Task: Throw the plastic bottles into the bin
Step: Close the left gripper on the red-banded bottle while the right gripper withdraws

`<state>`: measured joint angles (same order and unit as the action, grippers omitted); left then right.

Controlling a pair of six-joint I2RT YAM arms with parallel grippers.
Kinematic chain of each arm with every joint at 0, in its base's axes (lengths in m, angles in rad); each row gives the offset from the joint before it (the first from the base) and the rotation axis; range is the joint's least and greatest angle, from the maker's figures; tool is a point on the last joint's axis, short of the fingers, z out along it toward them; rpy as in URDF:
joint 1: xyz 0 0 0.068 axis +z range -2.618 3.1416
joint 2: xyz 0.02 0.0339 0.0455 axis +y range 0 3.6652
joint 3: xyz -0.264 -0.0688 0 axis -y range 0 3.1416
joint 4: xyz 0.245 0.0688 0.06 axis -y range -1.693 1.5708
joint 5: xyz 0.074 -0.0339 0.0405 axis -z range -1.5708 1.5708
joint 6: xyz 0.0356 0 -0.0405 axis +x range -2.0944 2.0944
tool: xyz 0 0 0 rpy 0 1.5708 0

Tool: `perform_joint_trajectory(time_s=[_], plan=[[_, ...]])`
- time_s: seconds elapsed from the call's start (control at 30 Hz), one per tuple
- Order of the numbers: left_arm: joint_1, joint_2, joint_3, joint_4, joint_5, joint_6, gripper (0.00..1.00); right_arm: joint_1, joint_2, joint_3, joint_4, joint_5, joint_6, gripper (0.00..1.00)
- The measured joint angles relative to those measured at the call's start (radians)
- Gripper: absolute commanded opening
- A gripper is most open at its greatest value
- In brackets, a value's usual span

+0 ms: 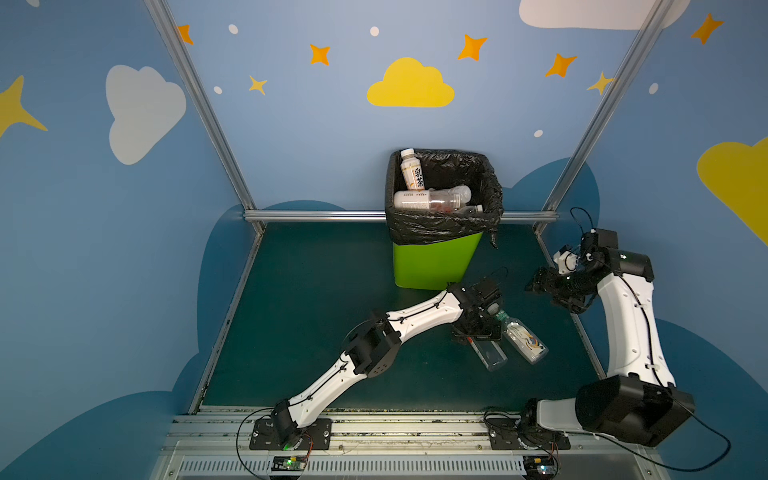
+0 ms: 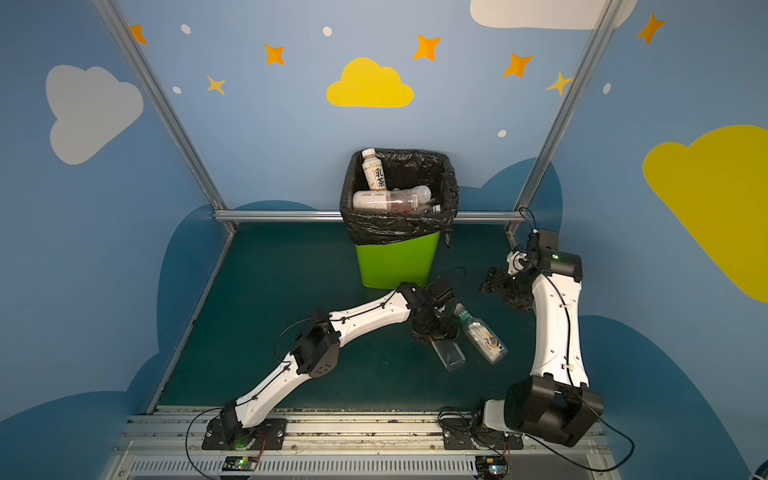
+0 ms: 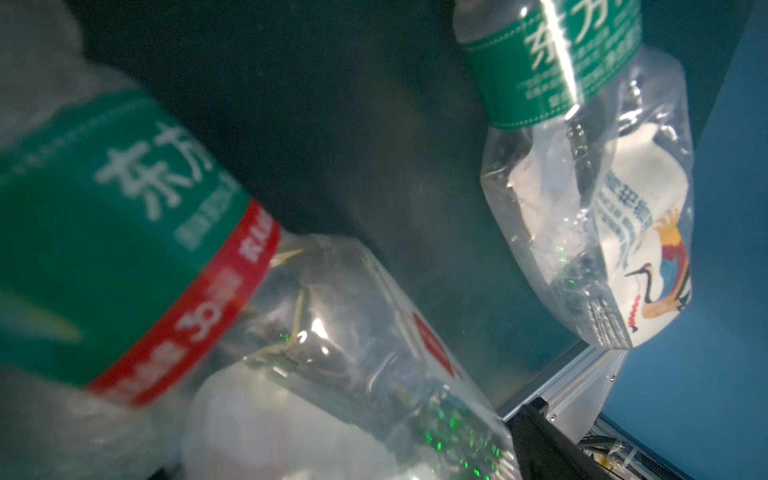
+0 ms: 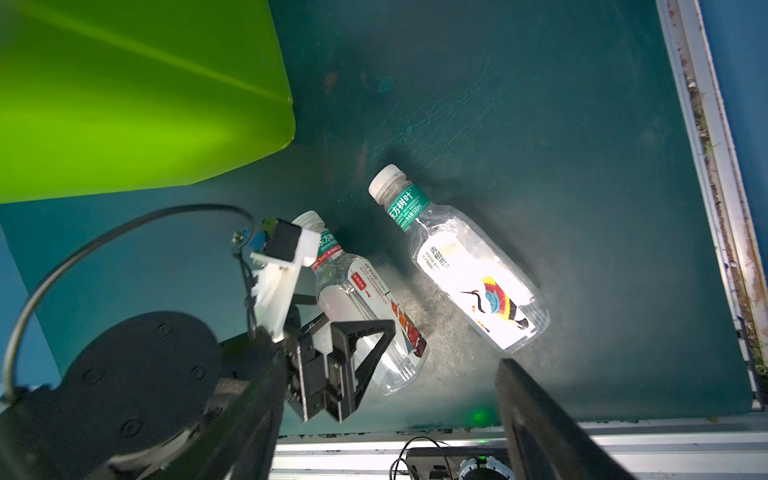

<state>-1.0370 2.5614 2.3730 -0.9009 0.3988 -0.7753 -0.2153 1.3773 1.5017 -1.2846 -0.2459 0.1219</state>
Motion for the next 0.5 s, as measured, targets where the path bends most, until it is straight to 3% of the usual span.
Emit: perform_joint_trajectory(time_s=[0.27, 0.5], plan=[[0.0, 0.005, -0.015, -0.001, -0.003, 0.017, 0.98, 0.008, 0.005, 0.005, 0.0, -0.023, -0.004, 0.8], [0.006, -0.102, -0.216, 0.053, -0.018, 0.054, 0.94, 0.021, 0.002, 0.003, 0.003, -0.025, -0.007, 0.8]])
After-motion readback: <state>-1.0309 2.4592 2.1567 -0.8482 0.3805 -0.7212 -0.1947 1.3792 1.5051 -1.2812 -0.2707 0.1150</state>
